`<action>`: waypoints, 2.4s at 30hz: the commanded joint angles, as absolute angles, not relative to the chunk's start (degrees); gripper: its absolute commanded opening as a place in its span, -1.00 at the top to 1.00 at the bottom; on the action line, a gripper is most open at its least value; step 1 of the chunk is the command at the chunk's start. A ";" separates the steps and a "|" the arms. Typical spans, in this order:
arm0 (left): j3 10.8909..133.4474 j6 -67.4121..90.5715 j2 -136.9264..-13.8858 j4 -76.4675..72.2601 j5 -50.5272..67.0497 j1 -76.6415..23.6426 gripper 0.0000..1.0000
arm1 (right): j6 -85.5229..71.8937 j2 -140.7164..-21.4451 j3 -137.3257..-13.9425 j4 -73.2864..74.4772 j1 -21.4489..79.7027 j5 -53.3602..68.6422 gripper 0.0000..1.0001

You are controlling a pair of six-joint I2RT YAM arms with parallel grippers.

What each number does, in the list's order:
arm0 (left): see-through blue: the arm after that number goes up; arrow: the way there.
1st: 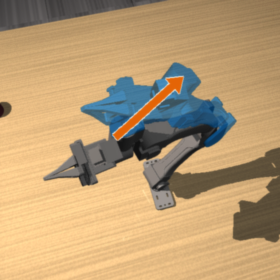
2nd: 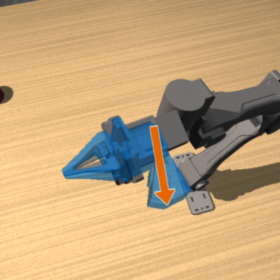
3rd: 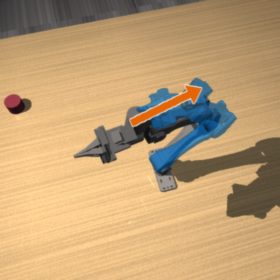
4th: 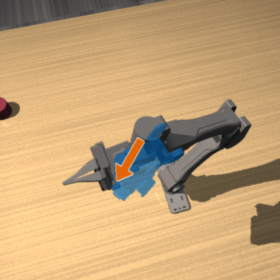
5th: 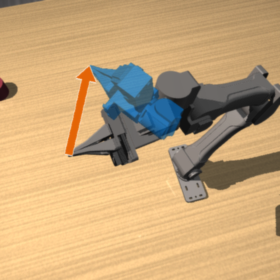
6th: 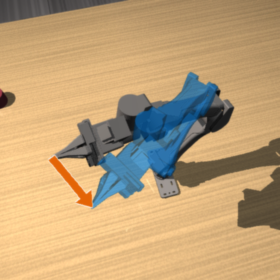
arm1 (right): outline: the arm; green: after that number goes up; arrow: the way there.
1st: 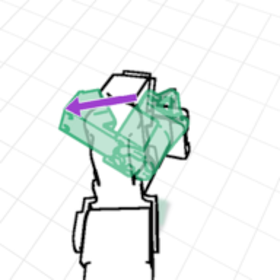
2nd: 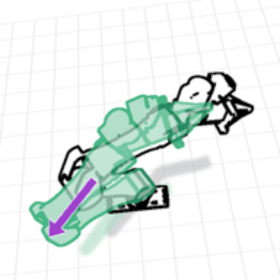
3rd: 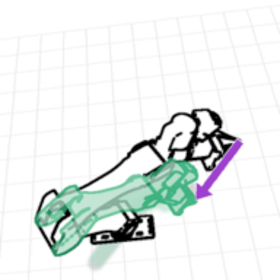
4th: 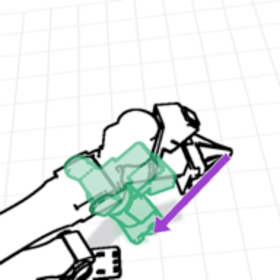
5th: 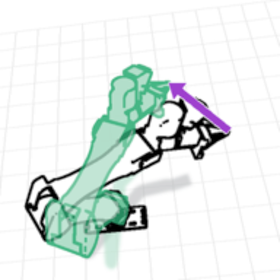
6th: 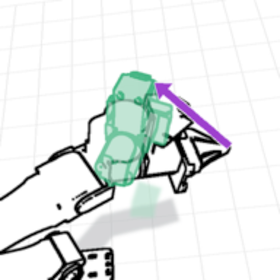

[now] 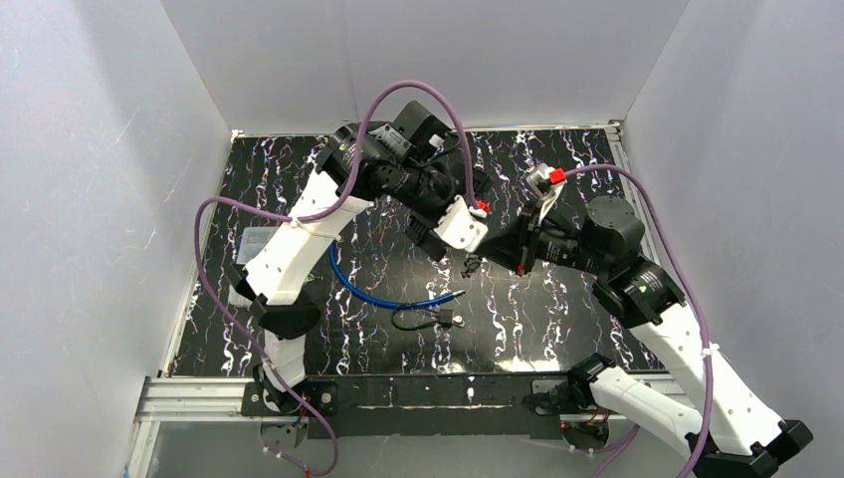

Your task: Unlock with the key

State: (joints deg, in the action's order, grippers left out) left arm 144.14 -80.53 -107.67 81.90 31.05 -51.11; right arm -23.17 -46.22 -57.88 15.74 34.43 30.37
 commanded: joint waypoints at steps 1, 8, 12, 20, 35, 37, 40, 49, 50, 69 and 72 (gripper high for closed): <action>145.88 -81.21 -106.00 95.31 35.89 -50.90 -0.89 | -19.65 -45.53 -61.59 16.15 34.97 29.29 0.97; 144.52 -81.02 -104.29 90.68 34.12 -51.01 -0.85 | -17.69 -46.18 -62.09 18.06 35.45 28.64 0.97; 144.88 -75.73 -103.56 86.33 32.26 -50.63 -0.83 | -17.28 -45.85 -61.36 18.53 35.76 27.68 0.97; 138.95 -58.88 -102.60 87.89 40.49 -50.77 -0.87 | -16.85 -45.50 -61.69 18.04 35.98 26.14 0.97; 117.60 -44.76 -95.76 60.69 35.79 -50.36 -0.55 | -16.66 -45.70 -62.77 17.94 37.39 25.64 0.97; 117.65 -44.22 -96.02 60.52 36.42 -50.36 -0.47 | -16.70 -45.59 -62.85 17.85 37.51 25.42 0.97; 118.34 -44.27 -96.40 61.62 37.01 -50.39 -0.12 | -16.65 -45.24 -62.74 17.97 37.62 24.93 0.97; 116.60 -47.24 -94.47 62.49 34.83 -51.43 0.68 | -17.11 -44.87 -61.99 17.78 37.71 23.99 0.97; 116.35 -47.62 -94.18 62.33 34.57 -51.69 0.69 | -17.37 -44.81 -61.80 17.64 37.72 23.85 0.97; 106.36 -63.74 -85.93 50.49 21.17 -60.18 1.00 | -30.99 -45.02 -54.34 9.16 37.71 20.68 0.97; 102.69 -65.79 -83.94 48.06 19.82 -60.82 0.99 | -32.03 -45.21 -54.73 8.67 37.70 20.22 0.97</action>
